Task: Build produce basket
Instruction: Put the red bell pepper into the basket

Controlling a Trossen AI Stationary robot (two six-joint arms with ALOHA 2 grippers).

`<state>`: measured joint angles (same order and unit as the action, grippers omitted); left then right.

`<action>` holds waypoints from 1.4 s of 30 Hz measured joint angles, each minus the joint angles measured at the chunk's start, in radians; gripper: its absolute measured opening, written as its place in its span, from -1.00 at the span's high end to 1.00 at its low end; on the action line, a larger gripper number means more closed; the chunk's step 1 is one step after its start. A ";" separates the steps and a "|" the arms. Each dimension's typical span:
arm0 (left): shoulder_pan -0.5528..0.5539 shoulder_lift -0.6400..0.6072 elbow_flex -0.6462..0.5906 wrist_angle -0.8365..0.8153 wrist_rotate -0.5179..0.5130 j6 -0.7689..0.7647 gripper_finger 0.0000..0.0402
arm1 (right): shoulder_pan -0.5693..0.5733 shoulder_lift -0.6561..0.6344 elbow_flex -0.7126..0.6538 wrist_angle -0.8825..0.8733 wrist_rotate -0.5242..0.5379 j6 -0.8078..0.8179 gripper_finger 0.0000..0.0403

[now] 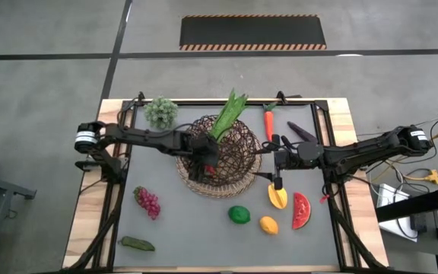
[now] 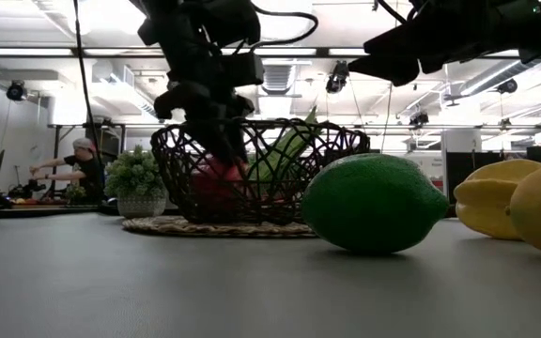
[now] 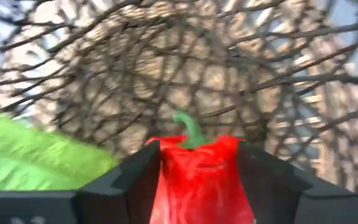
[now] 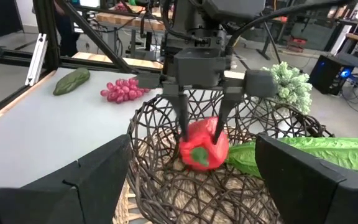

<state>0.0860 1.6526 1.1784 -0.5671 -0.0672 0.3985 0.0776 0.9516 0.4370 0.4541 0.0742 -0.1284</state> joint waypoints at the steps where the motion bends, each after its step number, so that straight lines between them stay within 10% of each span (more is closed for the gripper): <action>1: 0.000 -0.004 0.006 0.001 -0.014 -0.001 0.11 | 0.000 0.000 0.000 0.000 0.000 0.002 -0.62; 7: 0.000 -0.036 0.036 -0.040 -0.073 -0.050 0.12 | 0.000 0.000 0.000 -0.003 0.000 0.009 -0.62; 19: 0.000 -0.072 0.019 -0.148 -0.065 -0.052 -0.47 | 0.000 0.017 -0.003 -0.002 0.004 0.018 -0.62; 42: 0.096 -0.049 -0.010 -0.113 0.073 -0.019 -0.45 | 0.000 0.017 -0.003 0.000 0.004 0.043 -0.62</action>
<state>0.1821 1.6035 1.1687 -0.6804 0.0055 0.3798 0.0776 0.9688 0.4339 0.4541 0.0784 -0.0856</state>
